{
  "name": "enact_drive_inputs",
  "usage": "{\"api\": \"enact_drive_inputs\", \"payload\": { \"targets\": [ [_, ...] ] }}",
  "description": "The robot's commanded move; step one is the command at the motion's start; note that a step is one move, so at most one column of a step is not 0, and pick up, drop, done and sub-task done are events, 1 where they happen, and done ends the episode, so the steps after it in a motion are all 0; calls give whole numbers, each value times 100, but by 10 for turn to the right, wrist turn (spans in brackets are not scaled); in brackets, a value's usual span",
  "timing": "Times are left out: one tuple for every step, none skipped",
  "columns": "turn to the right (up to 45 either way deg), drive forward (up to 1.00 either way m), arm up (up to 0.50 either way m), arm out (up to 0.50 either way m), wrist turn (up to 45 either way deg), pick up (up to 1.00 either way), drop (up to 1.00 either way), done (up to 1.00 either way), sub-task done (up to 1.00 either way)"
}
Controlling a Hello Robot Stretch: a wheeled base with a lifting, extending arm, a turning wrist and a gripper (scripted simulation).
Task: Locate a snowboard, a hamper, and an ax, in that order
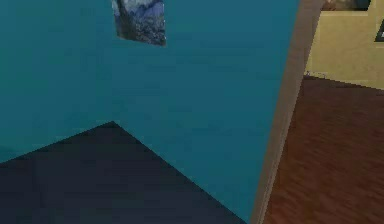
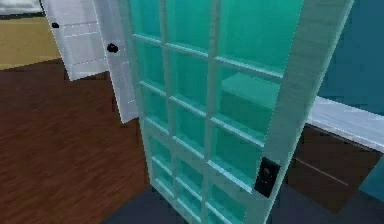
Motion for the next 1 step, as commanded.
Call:
{"api": "enact_drive_inputs", "payload": {
  "targets": [
    [0,5,0,0,0,0,0,0,0]
  ]
}}
